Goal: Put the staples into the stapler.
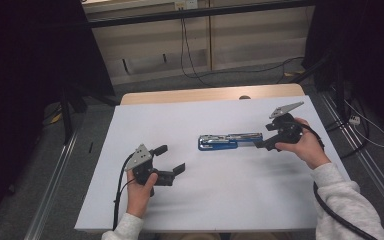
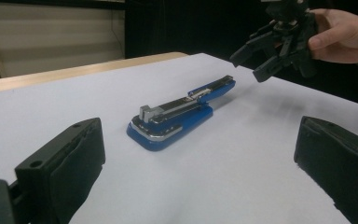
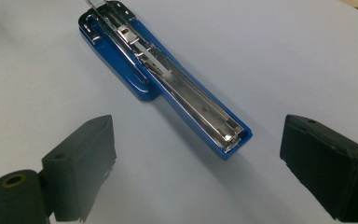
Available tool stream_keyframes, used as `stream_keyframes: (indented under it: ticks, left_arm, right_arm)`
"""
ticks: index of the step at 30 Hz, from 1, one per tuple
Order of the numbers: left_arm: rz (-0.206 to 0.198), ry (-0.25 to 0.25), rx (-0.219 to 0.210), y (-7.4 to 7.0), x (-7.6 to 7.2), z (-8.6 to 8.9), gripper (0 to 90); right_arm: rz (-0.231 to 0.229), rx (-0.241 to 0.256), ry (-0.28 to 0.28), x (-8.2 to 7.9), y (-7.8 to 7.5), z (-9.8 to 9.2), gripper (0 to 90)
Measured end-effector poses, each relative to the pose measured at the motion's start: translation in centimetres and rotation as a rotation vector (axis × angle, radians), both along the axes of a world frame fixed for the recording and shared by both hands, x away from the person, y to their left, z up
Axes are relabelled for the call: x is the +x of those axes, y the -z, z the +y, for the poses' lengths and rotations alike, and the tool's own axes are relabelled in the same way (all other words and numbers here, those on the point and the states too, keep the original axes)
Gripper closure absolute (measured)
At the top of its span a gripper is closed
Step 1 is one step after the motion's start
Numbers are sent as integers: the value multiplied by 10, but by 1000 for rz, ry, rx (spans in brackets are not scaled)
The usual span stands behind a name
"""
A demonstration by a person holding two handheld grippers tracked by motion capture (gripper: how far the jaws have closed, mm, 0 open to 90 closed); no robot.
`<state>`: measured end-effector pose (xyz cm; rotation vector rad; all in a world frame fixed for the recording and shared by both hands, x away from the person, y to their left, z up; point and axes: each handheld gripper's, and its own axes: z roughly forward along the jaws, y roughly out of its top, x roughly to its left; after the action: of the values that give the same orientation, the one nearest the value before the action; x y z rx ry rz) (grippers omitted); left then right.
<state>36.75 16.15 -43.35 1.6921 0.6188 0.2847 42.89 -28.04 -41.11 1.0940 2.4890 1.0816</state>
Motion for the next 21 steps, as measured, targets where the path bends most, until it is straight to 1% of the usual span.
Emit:
stream_keyframes:
  ticks: [1,2,4,5,6,7,10,11,13,14,16,19,21]
  left_arm:
    - [5,-5,-12,0,4,-4,17]
    - [5,-5,-12,0,4,-4,16]
    - [6,-9,-8,0,8,-8,15]
    - [11,-16,-10,0,10,-9,15]
    - [18,-12,-15,0,13,-10,15]
    - [19,-11,-29,0,16,-13,15]
    - [19,-22,-29,1,20,-16,15]
    - [27,-23,-33,1,21,-18,16]
    - [24,-21,-2,1,24,-22,16]
    - [21,-27,4,2,26,-24,16]
    - [18,-33,8,3,30,-28,16]
    - [24,-30,-5,4,34,-32,16]
    - [32,-39,2,4,37,-35,16]
  right_arm:
    - [-3,6,14,-1,-1,-3,104]
    - [-3,6,14,-1,-1,-3,104]
    - [-9,13,26,-3,-1,-5,105]
    - [-11,8,27,-3,-1,-7,104]
    - [-11,11,33,-5,0,-9,105]
    - [-8,9,37,-6,1,-9,104]
    - [-8,0,38,-6,2,-11,105]
    - [-6,2,43,-6,2,-12,104]
    - [-9,10,49,-7,3,-14,105]
    - [-10,9,53,-6,3,-14,104]
    - [-12,5,54,-7,3,-15,104]
    - [-13,6,59,-7,4,-16,105]
    - [-11,4,63,-7,4,-18,105]
